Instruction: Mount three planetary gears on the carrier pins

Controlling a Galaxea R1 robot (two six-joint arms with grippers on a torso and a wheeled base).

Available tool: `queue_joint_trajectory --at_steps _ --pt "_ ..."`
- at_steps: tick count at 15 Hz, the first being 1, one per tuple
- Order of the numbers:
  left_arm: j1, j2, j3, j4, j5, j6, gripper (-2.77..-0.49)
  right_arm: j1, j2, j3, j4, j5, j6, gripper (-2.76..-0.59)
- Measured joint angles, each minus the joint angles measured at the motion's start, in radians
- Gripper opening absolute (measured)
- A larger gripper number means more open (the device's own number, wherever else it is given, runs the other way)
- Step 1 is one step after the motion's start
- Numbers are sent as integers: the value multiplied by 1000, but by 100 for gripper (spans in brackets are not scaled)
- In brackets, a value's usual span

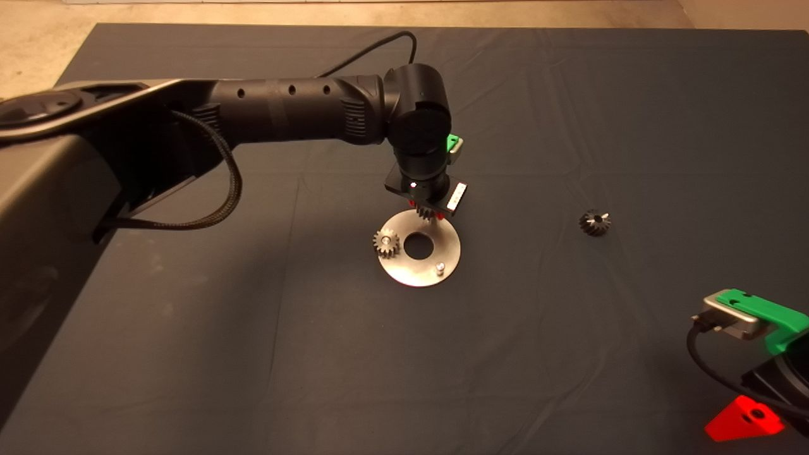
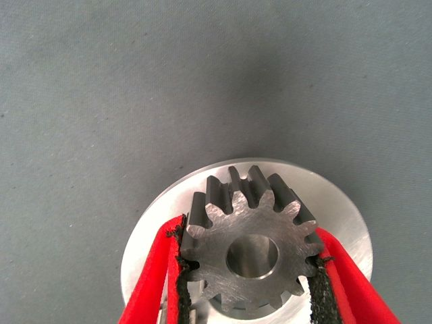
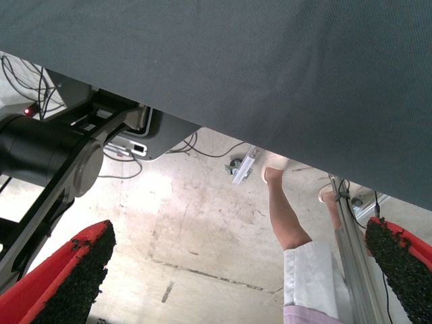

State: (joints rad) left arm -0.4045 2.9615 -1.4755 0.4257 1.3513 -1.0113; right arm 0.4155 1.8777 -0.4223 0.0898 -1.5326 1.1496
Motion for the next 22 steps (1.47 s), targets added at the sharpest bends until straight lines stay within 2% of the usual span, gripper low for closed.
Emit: queue_joint_trajectory --at_steps 4,8,9,14,22 --pt "0 0 0 0 -5 -5 -240 0 0 0 0 0 0 -61" --pt "0 0 -2 0 -49 -11 -240 0 0 0 0 0 0 -61" --pt "0 0 -2 0 -51 -11 -240 0 0 0 0 0 0 -61" --pt "3 0 -2 -1 -50 -9 -240 0 0 0 0 0 0 -61" --pt "3 0 -14 0 -44 24 -240 0 -2 0 0 0 0 -61"
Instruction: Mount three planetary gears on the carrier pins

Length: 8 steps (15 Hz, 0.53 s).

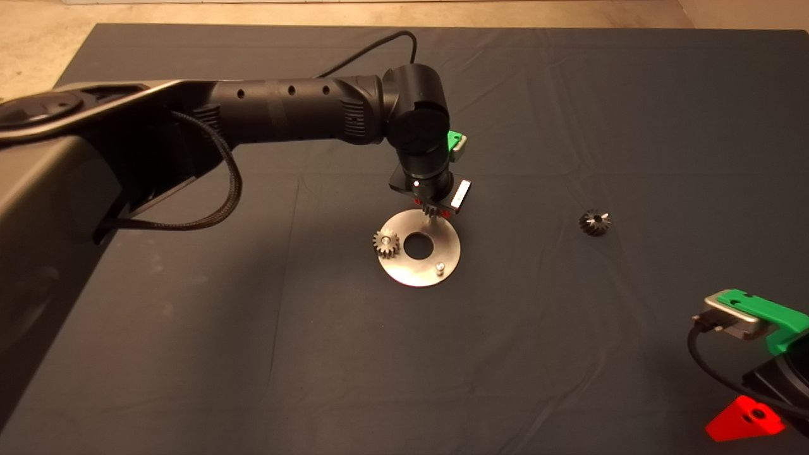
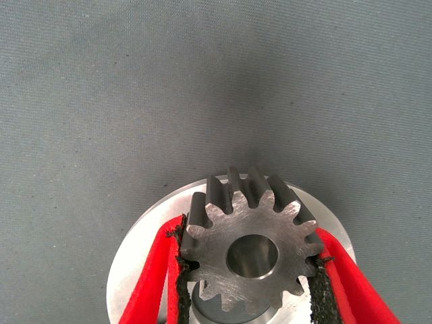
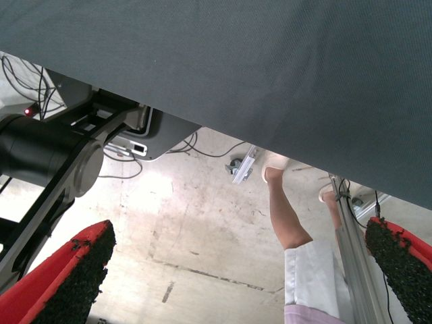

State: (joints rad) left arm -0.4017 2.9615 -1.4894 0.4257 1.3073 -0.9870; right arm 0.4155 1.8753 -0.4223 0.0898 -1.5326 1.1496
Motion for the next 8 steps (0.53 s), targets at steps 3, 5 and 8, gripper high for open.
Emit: queue_joint_trajectory --at_steps 3,5,8 --pt "0 0 -2 0 10 2 -240 0 0 0 0 0 0 -61" --pt "0 0 -3 0 10 3 -240 0 0 0 0 0 0 -61" --pt "0 0 -3 0 11 7 -240 0 0 0 0 0 0 -61"
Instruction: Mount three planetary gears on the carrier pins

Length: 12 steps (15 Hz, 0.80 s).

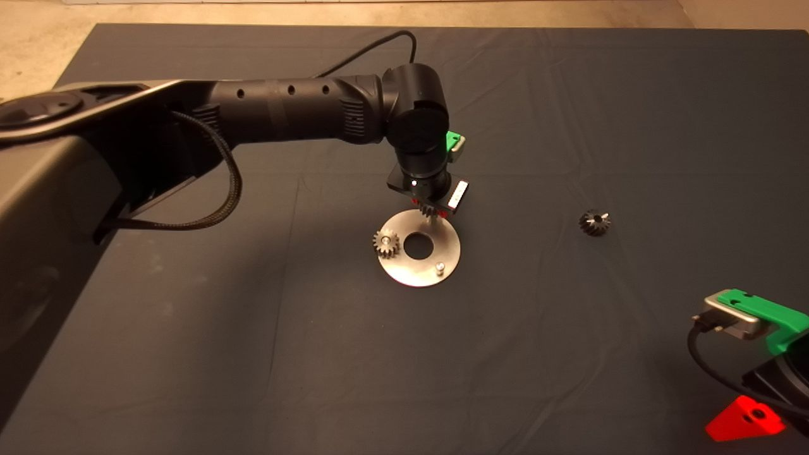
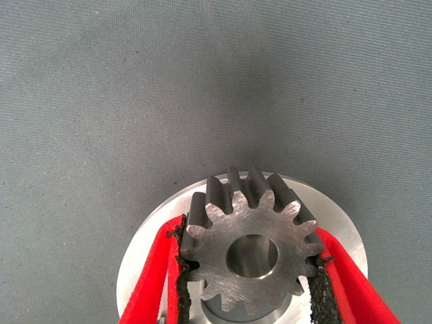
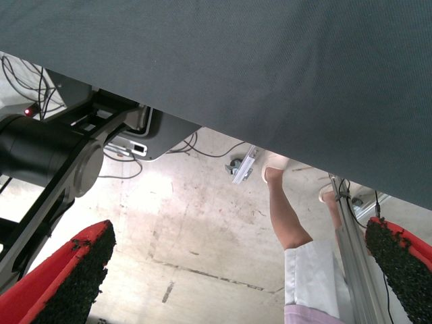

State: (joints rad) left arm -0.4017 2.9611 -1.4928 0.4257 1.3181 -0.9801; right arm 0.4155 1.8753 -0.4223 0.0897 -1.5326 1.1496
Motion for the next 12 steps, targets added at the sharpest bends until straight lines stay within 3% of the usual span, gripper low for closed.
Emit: queue_joint_trajectory --at_steps 8,12 --pt "3 0 0 2 0 1 -240 0 0 0 0 0 0 -61" --pt "3 1 0 2 18 18 -240 0 0 0 0 0 0 -61"
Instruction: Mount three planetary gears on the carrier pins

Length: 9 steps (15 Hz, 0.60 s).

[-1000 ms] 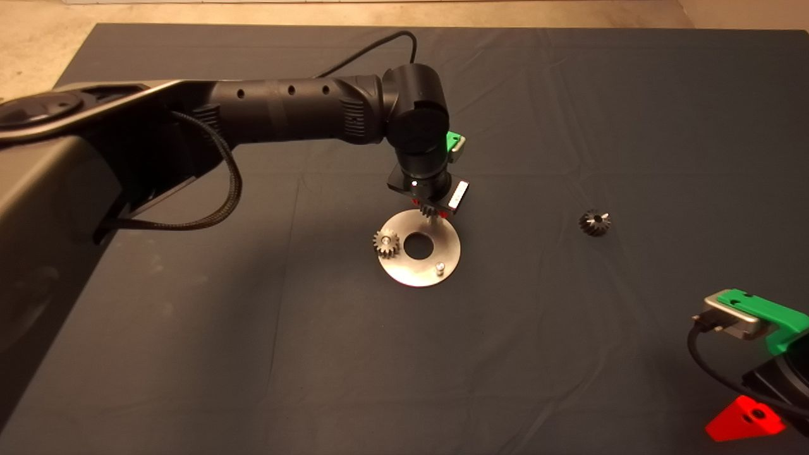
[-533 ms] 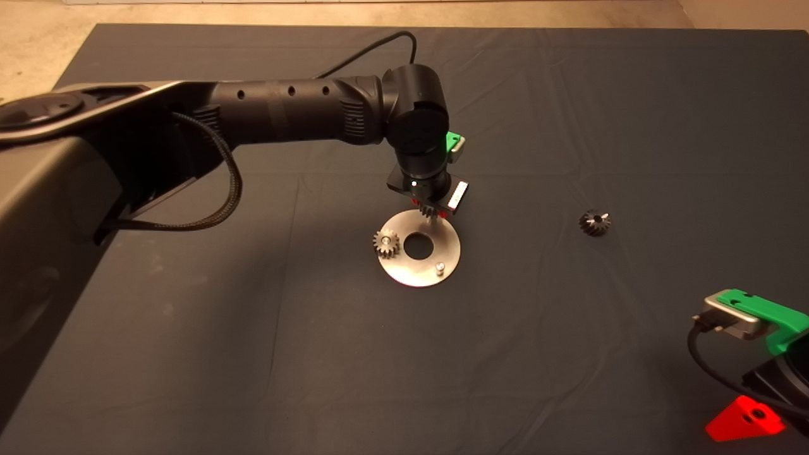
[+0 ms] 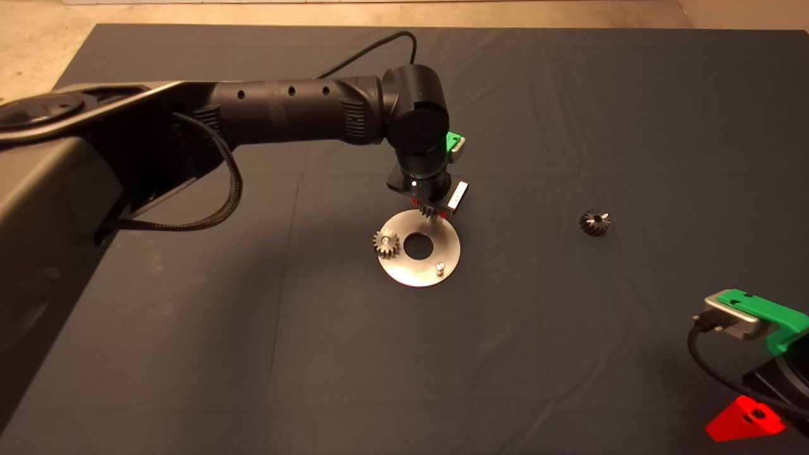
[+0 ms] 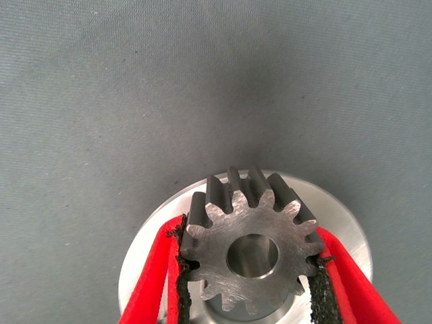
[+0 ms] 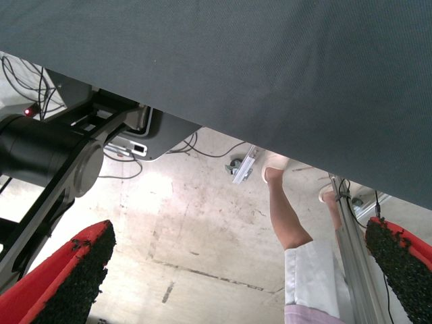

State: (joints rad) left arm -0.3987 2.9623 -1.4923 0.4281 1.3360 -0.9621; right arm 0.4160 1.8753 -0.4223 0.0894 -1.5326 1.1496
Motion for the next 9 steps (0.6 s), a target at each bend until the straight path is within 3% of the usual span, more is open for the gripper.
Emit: queue_joint_trajectory --at_steps 9 --pt "0 0 0 -1 2 2 -240 0 0 0 0 0 0 -61"
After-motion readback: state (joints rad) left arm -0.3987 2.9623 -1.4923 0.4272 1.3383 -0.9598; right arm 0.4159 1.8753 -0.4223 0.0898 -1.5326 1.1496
